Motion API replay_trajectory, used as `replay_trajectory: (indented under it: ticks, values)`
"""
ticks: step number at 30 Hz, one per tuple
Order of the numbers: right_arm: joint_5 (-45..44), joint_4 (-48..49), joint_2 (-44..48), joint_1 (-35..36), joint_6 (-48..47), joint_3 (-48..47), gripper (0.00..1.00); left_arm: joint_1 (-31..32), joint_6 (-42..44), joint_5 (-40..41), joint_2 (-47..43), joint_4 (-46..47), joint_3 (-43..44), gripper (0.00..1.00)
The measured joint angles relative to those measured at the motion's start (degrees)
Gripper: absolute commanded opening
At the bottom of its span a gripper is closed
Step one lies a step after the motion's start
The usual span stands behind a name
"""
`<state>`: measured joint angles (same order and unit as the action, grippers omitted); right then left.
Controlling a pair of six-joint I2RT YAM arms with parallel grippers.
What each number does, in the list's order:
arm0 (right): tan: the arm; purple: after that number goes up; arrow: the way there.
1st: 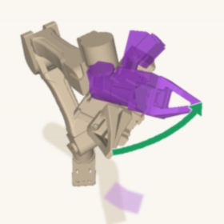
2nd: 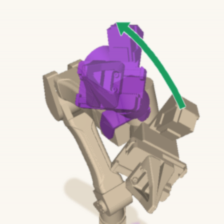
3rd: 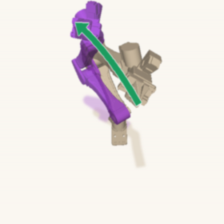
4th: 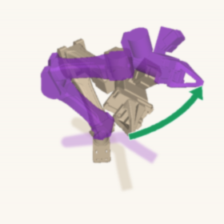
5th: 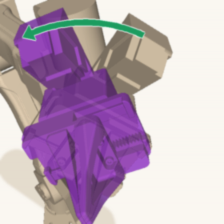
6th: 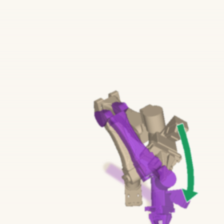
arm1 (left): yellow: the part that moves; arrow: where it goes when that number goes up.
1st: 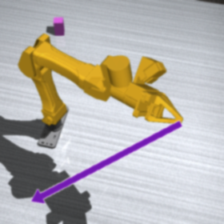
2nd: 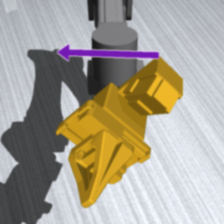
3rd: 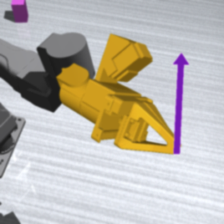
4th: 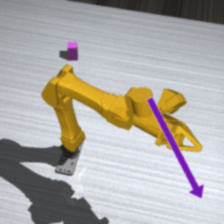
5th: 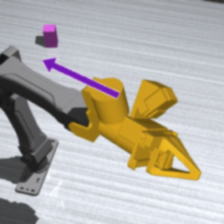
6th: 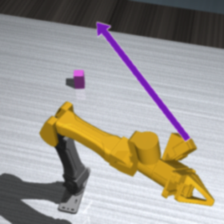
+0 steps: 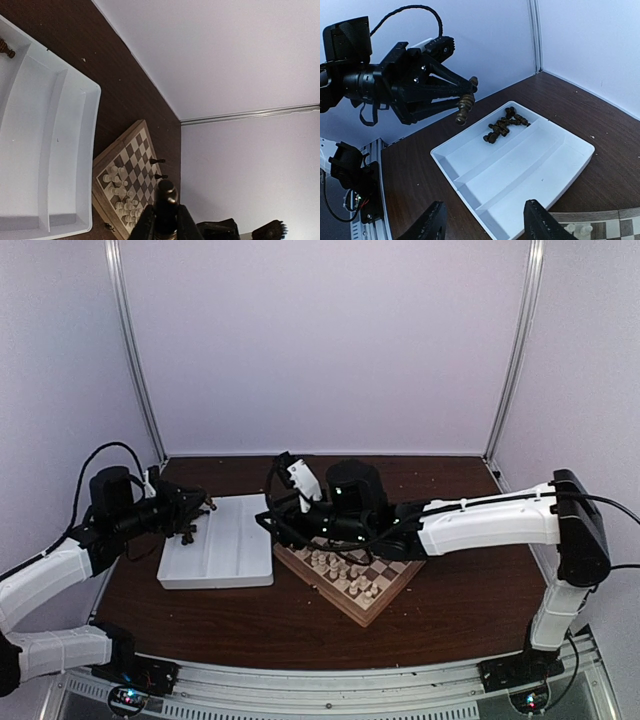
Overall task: Set up the chess pieces on the board
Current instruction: Pick up the chess piece from the storage box.
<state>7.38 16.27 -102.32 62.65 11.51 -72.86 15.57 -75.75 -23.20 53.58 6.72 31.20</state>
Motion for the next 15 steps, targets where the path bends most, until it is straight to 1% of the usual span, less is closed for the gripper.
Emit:
replay_trajectory:
  ticks: [4, 7, 15]
  values:
    - [1.46, 2.08, -5.79, 1.18, 2.10, -4.85, 0.54, 1.01, -4.63, 1.44, -4.20, 0.98, -0.87, 0.16]
    - [2.03, 3.17, -9.09, 1.73, 2.86, -8.07, 0.55, 1.14, -6.60, 2.43, -6.21, 0.87, -1.68, 0.16]
    - [2.62, 3.89, -15.21, 2.49, 3.32, -15.82, 0.53, 1.33, -9.51, 3.10, -7.65, 0.94, -3.10, 0.16]
